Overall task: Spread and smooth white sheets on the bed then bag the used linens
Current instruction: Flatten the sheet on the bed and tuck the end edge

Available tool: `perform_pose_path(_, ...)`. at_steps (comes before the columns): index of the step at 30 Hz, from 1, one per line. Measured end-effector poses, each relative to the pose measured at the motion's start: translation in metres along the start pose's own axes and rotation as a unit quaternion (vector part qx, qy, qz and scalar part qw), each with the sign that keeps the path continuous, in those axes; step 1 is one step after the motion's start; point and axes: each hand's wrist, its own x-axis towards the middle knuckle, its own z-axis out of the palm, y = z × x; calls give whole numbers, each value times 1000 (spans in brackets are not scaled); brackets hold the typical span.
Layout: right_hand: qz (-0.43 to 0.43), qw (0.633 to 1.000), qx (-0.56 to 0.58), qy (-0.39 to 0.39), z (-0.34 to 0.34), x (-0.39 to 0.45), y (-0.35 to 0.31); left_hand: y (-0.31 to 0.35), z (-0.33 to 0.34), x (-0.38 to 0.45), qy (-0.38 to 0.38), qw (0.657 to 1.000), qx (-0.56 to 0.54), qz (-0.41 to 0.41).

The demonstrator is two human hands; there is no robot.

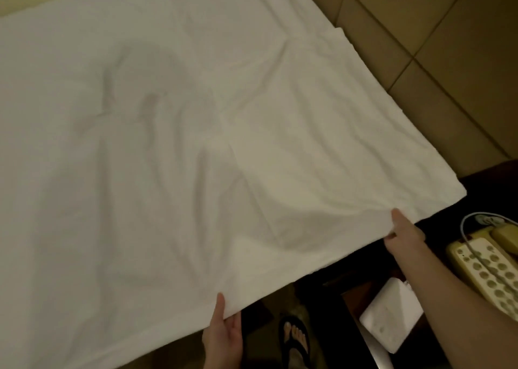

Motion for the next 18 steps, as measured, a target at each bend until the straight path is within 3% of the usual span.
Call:
perform_pose_path(1,-1,1000,7,-11,1,1,-5,-6,5,3,-19,998,47,30)
perform_pose_path(3,-1,1000,-1,-29,6,3,-23,-25,20,7,-47,999,3,16)
perform_pose_path(6,-34,999,20,-24,12,15,-52,-54,45,-2,-36,995,93,-1)
perform_pose_path(8,-58,997,40,-23,14,18,-65,-64,49,-3,-20,992,120,29)
perform_pose_path(10,-61,998,24,-15,8,25,-62,-66,46,-3,-1,992,120,47)
perform_pose_path(12,-3,999,28,16,-1,37,-48,-63,43,-2,6,992,118,45)
perform_pose_path(14,15,1000,16,-1,-5,42,-45,-61,48,0,1,993,109,36)
perform_pose_path(18,-39,998,34,-22,15,41,-84,-71,68,-8,15,996,78,28)
